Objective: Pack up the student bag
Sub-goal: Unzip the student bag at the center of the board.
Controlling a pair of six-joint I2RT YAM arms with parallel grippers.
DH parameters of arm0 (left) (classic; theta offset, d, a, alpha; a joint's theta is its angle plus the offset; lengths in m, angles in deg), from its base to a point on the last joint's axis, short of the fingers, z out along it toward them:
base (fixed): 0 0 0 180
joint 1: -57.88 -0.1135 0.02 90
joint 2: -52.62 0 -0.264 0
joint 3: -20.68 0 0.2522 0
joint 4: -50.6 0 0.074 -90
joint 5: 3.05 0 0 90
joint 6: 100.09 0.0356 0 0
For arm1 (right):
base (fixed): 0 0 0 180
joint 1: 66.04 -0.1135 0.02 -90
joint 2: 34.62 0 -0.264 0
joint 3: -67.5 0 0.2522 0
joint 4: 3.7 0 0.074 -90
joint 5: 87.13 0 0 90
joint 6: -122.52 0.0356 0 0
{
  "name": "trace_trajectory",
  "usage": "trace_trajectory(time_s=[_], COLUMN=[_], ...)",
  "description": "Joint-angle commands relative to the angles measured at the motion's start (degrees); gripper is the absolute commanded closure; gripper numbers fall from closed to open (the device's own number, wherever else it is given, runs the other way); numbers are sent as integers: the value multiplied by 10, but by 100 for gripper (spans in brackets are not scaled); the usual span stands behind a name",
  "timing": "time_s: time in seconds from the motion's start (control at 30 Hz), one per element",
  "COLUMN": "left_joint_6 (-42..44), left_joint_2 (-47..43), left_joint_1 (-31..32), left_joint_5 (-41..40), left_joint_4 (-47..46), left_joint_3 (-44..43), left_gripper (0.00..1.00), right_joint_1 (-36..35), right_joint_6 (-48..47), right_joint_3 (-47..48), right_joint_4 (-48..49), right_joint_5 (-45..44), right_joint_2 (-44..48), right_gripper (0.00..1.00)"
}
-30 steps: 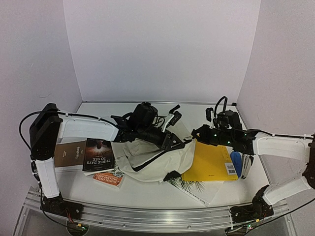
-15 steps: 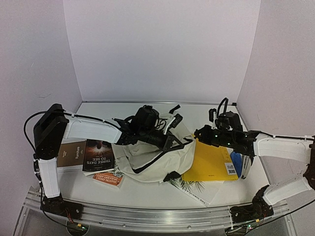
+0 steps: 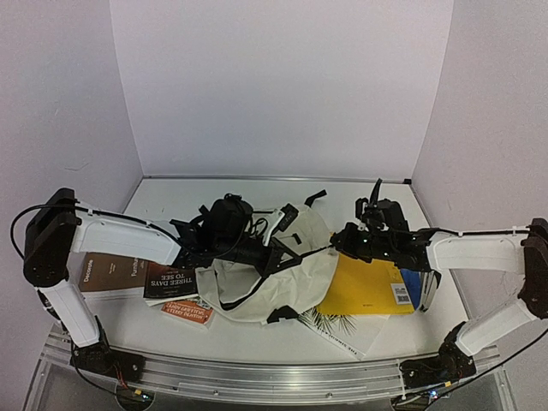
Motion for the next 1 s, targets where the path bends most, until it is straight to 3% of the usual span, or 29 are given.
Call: trace_trajectory(time_s=[0.0,0.33,0.6,0.97], left_joint_6=[23,29,0,-9], left_joint_2=[-68,-121,-124,-176], left_joint_1=[10,10,10,11], left_joint_5=[-13,-28,37,40], left_joint_4=[29,78,102,158], left_joint_3=[35,80,90,133], left_gripper=[100,100,100,100], right_joint_1=[18,20,21,24], right_joint_6=[19,18,-6,-10], right_joint_3=[22,26,18,31], right_joint_4=[-9,-12,-13,-9], right_joint_5=[-97,-88,-101,-115], right_joint_2=[-18,-23,1,-58], right_gripper=[100,100,100,100])
